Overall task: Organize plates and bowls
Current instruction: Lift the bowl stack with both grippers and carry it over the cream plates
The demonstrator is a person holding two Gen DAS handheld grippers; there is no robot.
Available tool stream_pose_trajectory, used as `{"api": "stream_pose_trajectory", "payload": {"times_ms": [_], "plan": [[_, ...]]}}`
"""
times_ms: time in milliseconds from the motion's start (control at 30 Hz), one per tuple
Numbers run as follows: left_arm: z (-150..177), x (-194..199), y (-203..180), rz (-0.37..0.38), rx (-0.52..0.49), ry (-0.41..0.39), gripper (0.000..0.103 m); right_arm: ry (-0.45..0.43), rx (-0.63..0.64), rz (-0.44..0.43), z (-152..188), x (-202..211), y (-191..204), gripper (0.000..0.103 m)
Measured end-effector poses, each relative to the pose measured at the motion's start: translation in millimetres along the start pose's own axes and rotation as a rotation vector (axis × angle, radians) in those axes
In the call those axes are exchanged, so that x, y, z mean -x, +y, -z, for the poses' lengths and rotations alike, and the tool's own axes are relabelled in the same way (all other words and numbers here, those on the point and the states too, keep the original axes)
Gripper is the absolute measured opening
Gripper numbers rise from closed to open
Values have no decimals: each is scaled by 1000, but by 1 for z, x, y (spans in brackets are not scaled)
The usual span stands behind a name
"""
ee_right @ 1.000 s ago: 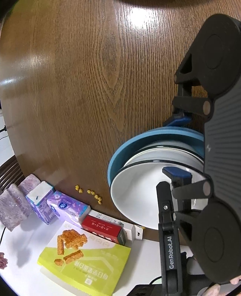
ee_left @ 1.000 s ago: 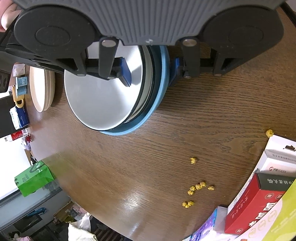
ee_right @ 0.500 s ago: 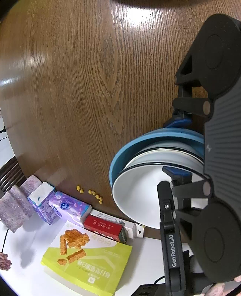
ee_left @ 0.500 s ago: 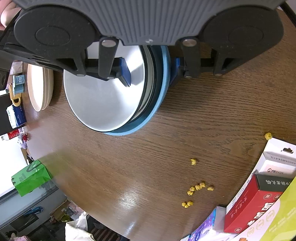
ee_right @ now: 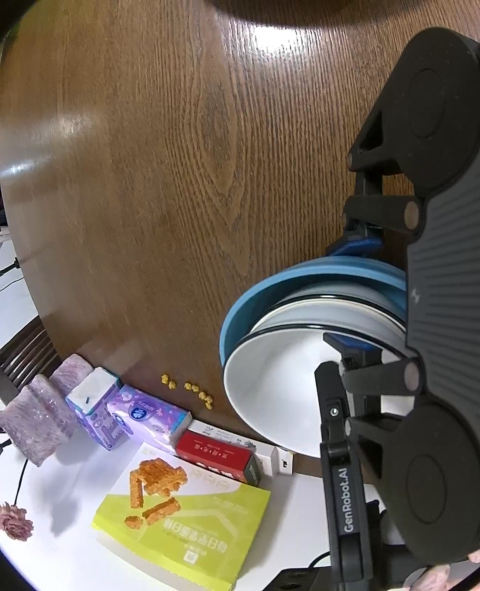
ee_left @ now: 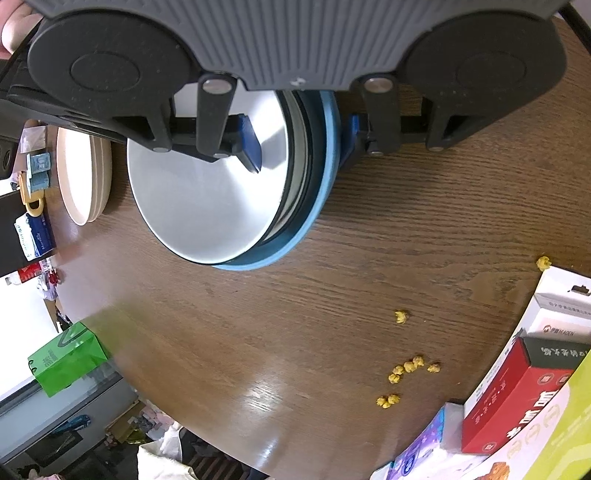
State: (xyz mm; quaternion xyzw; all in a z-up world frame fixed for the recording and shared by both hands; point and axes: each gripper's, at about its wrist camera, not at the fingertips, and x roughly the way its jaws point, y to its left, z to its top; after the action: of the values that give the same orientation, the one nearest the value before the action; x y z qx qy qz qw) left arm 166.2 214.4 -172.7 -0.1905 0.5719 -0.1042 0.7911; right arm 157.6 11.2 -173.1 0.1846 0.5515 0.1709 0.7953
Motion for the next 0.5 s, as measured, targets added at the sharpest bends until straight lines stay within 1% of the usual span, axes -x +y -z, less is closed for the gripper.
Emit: {"api": "stream_pose_trajectory", "payload": {"times_ms": [500], "plan": [[-2, 5, -31, 6, -35, -19, 44, -48, -13, -12, 3, 23, -17, 41]]}}
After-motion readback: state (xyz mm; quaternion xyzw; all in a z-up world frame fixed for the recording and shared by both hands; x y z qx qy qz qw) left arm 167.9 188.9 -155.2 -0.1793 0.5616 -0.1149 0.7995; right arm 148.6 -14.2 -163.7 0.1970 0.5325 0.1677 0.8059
